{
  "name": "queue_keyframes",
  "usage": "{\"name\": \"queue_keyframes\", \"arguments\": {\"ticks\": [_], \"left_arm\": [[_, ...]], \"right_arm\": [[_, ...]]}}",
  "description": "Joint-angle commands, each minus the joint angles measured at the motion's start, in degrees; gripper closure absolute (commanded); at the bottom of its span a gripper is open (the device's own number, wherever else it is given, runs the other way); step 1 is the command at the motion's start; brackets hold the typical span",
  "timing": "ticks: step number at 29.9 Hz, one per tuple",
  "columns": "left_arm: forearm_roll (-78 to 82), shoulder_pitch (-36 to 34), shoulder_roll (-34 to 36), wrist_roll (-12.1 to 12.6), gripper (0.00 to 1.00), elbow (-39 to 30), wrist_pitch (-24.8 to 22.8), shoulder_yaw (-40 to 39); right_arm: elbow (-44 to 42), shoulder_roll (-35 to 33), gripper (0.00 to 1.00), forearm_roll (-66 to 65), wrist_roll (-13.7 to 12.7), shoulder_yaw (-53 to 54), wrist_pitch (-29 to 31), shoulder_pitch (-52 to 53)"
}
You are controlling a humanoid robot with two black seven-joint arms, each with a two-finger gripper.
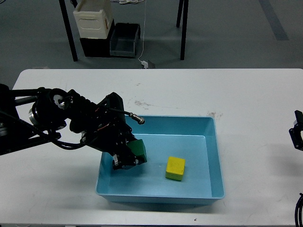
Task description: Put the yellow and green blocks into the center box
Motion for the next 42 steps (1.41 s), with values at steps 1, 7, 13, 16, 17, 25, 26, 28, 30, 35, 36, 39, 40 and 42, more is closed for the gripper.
{"name": "queue_keyframes", "arguments": {"ticks": [1, 7, 13, 16, 17, 25, 26, 28, 30, 35, 36, 39, 40, 42], "left_arm": [[-0.2, 0.3, -1.6, 0.0, 0.56, 4.1, 0.4, 0.1], [-0.7, 0.3, -2.3, 0.0, 0.31, 5.1, 0.4, 0.1], [-0.9, 0.3, -2.3, 0.0, 0.19, 5.1, -0.1, -0.4], [-4.3, 0.3, -2.3, 0.0, 0.06, 5.1, -0.2, -1.0], [-7.2, 0.1, -2.2, 0.0, 0.03, 4.9, -0.2, -1.5], [-40.2, 0.7, 3.0, 0.0, 0.00, 4.3, -0.1, -9.6], [-44.8, 1.6, 3.5, 0.0, 0.00, 4.2, 0.0, -11.2], [-54.4, 3.7, 3.7, 0.0, 0.00, 4.7, -0.1, -16.8], [-63.7, 7.5, 4.1, 0.0, 0.00, 4.9, 0.0, -22.8], [-80.6, 17.8, 3.9, 0.0, 0.00, 5.0, 1.9, -36.3], [-82.9, 19.8, 3.8, 0.0, 0.00, 5.0, 2.5, -38.1], [-94.2, 26.4, 3.7, 0.0, 0.00, 5.0, 2.8, -41.8], [-99.2, 28.6, 3.7, 0.0, 0.00, 5.1, 2.8, -42.3], [-108.6, 31.8, 3.7, 0.0, 0.00, 5.2, 3.2, -42.4]], "right_arm": [[0.0, 0.0, 0.01, 0.1, 0.0, -0.1, 0.0, 0.0], [0.2, 0.0, 0.01, 0.0, 0.0, -0.1, 0.0, 0.2], [0.2, -0.1, 0.01, 0.1, 0.0, -0.2, 0.0, 0.0], [0.3, -0.1, 0.01, 0.1, 0.0, -0.2, 0.1, -0.1], [0.3, -0.1, 0.01, 0.1, 0.0, -0.2, 0.3, -0.1], [3.1, -0.1, 0.01, 0.0, 0.4, -0.7, 0.4, 3.1], [3.1, -0.1, 0.01, 0.0, 0.4, -0.9, 0.5, 4.3], [3.1, -0.1, 0.01, 0.0, 0.4, -0.9, 1.4, 5.7], [2.5, -0.1, 0.01, 0.1, 0.1, -0.5, 3.9, 7.6], [1.7, 0.0, 0.01, 0.5, -1.3, -0.6, 7.9, 13.5], [1.6, 0.0, 0.01, 1.3, -1.8, -0.8, 8.1, 14.8], [0.4, 0.8, 0.01, 8.6, -5.6, -1.1, 8.2, 17.7], [-0.2, 1.4, 0.01, 12.0, -7.5, -1.0, 8.3, 18.4], [-1.2, 2.9, 0.01, 19.0, -11.8, -0.4, 8.3, 19.9]]}}
